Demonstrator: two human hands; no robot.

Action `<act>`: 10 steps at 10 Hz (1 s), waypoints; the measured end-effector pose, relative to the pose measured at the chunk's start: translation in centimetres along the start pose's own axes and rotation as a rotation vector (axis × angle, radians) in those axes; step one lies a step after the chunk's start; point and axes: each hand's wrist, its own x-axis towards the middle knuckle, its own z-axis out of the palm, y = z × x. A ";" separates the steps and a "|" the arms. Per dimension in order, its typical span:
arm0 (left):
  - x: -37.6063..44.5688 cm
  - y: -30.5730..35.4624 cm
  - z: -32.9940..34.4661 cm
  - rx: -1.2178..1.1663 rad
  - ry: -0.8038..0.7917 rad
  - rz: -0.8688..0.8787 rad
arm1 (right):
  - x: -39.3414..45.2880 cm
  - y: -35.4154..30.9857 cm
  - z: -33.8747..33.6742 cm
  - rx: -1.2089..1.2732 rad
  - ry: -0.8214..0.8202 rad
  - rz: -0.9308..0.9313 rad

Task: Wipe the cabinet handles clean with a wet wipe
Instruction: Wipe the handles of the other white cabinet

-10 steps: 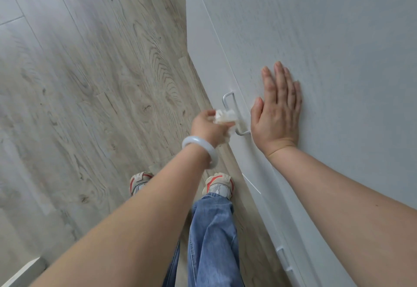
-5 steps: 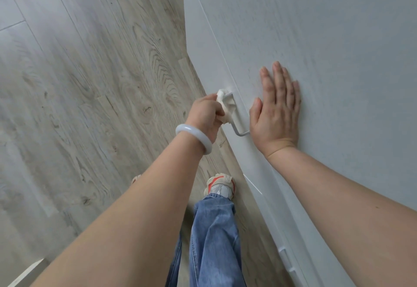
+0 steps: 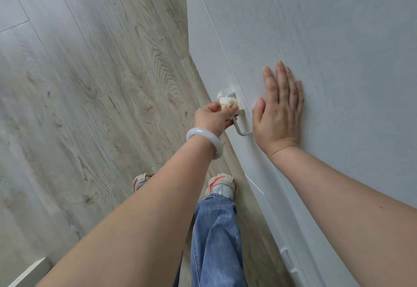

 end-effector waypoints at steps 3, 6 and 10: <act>-1.3 -1.6 0.4 0.184 -0.057 -0.158 | -0.1 0.0 0.1 -0.004 0.007 0.001; -1.2 -0.2 0.5 0.081 0.066 -0.033 | -0.1 0.1 0.1 -0.004 -0.001 -0.003; -5.5 2.5 -2.5 0.729 0.048 0.153 | -0.1 -0.1 -0.5 0.062 -0.105 0.036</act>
